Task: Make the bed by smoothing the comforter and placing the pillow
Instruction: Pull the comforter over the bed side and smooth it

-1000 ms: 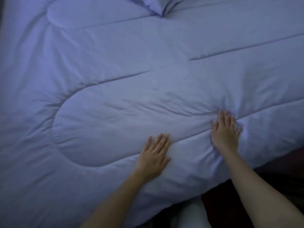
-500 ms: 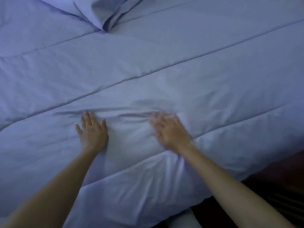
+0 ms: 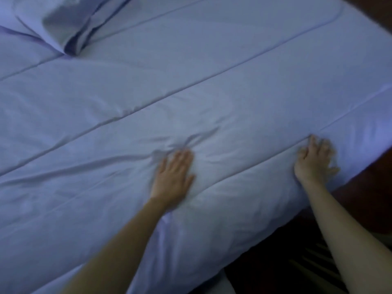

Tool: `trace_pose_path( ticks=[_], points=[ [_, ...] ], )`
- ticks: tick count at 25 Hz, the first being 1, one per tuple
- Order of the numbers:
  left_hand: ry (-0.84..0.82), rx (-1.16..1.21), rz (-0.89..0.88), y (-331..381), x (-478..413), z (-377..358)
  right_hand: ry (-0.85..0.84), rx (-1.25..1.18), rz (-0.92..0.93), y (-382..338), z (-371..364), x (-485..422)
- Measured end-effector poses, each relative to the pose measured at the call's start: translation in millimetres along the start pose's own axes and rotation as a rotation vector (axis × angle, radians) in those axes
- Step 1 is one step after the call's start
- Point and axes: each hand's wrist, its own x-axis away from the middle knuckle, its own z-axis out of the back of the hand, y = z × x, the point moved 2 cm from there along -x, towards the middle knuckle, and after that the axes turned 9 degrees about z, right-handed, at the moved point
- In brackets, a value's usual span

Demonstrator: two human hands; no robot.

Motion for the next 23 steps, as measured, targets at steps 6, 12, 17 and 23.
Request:
trace_pose_path(
  ticks=[6,12,17,23],
  points=[
    [-0.112,0.132,0.835,-145.1,25.6,26.3,0.06,-0.189,0.815,-142.5,-42.1,143.2],
    [-0.068,0.172,0.761,-111.4,-4.9,40.9,-0.203,0.086,1.557,-152.1,-79.1,211.5],
    [0.066,0.184,0.538,50.7,-36.5,11.7,-0.039,0.123,1.05,-36.7,-24.5,12.6],
    [0.079,0.058,0.059,286.5,-154.8,6.4,-0.047,0.169,0.825,108.9,39.5,-198.0]
  ],
)
